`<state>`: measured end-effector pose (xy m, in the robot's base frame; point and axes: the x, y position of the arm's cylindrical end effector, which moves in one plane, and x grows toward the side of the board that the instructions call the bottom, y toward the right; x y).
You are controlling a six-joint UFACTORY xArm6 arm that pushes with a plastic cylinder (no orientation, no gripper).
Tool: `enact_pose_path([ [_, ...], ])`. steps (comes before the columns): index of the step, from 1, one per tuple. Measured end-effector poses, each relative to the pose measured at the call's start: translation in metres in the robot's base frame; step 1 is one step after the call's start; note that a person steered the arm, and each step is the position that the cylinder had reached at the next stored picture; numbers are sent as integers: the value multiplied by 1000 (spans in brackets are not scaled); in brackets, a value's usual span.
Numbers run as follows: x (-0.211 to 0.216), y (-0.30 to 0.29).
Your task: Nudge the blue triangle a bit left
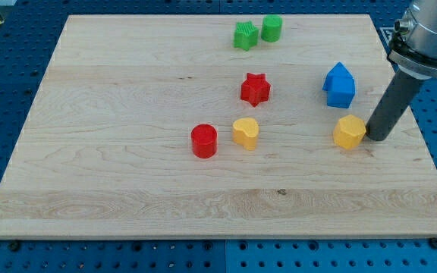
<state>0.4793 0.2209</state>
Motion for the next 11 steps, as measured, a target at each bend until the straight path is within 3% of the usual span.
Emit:
enact_pose_path([
  [2,-8,-36],
  [4,-38,34],
  [6,-107,43],
  [11,-107,-26],
])
